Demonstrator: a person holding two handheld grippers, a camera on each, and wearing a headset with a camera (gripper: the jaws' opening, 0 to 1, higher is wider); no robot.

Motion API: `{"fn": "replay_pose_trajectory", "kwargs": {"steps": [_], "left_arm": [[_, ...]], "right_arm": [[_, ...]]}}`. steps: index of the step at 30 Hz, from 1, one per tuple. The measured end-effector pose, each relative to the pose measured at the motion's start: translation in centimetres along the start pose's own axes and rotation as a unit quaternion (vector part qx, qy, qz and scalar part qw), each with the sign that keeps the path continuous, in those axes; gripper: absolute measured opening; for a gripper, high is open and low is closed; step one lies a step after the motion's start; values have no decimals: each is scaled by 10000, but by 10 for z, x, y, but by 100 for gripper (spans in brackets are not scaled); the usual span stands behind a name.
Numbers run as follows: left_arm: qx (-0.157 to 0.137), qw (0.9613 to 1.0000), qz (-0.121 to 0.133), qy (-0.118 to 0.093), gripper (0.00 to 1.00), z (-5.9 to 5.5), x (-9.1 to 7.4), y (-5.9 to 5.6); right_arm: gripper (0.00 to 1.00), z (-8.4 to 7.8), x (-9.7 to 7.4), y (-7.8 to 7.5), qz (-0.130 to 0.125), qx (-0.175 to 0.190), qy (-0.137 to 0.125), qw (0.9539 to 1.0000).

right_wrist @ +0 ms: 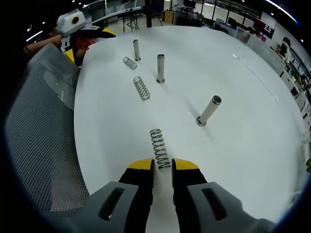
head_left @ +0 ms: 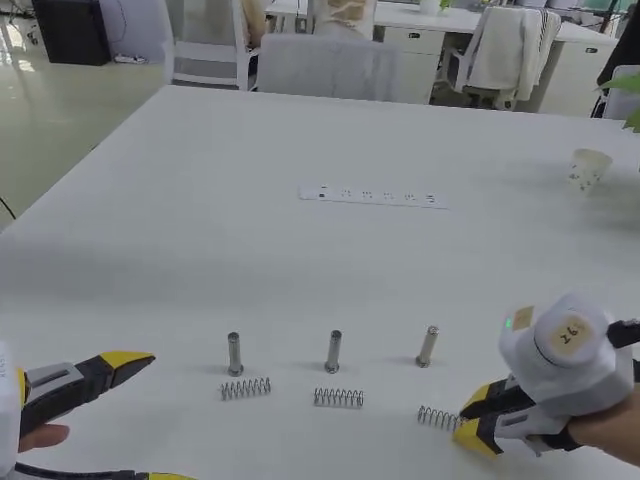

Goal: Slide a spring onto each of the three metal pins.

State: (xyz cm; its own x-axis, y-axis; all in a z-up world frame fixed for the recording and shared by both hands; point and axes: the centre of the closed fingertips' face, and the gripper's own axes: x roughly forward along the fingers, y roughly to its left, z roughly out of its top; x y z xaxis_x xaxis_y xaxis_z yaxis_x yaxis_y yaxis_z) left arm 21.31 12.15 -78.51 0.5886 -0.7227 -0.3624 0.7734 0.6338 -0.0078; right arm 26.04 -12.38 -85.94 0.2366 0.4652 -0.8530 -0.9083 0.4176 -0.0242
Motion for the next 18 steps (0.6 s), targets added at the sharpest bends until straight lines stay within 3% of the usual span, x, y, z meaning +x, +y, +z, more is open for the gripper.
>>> {"fn": "replay_pose_trajectory", "kwargs": {"steps": [18], "left_arm": [[-30,10000,-46,-41,78,1,0,-2]], "right_arm": [[8,3,0,2,14,-277,92,9996]]}}
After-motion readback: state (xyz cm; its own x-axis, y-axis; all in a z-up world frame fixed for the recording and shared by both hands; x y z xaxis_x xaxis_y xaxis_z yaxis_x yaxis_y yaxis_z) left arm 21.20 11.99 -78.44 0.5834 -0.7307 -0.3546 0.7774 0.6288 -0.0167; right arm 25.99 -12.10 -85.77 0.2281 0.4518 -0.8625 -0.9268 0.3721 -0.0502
